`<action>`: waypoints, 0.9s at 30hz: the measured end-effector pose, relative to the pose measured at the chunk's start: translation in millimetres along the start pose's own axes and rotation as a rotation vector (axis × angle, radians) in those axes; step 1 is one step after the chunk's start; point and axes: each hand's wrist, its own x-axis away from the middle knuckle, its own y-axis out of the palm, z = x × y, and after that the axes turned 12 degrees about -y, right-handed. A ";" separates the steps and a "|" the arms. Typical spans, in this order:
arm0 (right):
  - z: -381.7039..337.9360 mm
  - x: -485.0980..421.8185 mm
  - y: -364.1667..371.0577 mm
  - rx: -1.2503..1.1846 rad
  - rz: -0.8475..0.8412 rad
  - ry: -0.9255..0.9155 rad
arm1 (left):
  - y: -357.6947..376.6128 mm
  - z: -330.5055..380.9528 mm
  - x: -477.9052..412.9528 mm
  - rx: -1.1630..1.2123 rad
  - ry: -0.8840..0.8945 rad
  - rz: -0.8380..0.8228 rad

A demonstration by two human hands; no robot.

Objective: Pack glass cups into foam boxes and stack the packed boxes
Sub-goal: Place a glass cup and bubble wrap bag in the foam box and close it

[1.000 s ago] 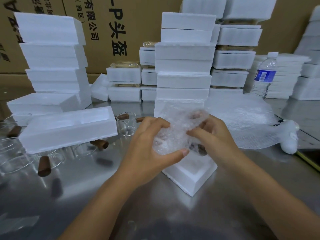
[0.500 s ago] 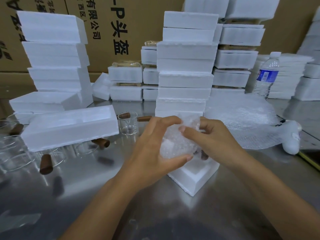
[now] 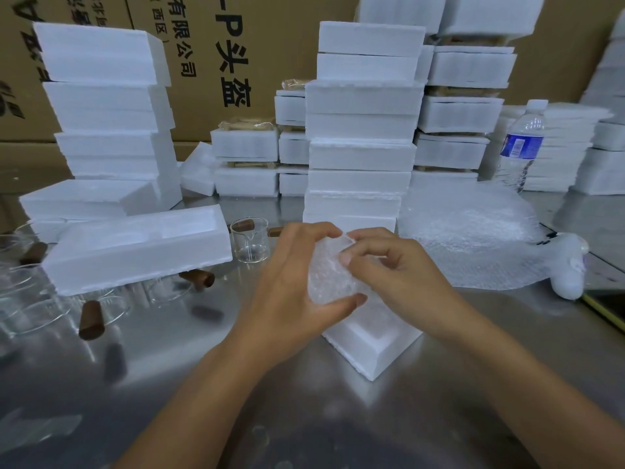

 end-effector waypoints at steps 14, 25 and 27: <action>0.7 -4.8 -22.9 -0.033 -0.123 -0.015 | -13.4 -4.9 -9.1 0.401 -0.335 -0.010; 6.3 -7.9 -19.0 -0.293 0.186 0.216 | -5.5 -8.9 -13.8 0.473 -0.528 0.007; 8.3 -9.2 -21.5 -0.345 0.292 0.288 | -5.3 -14.7 -14.3 0.411 -0.523 -0.060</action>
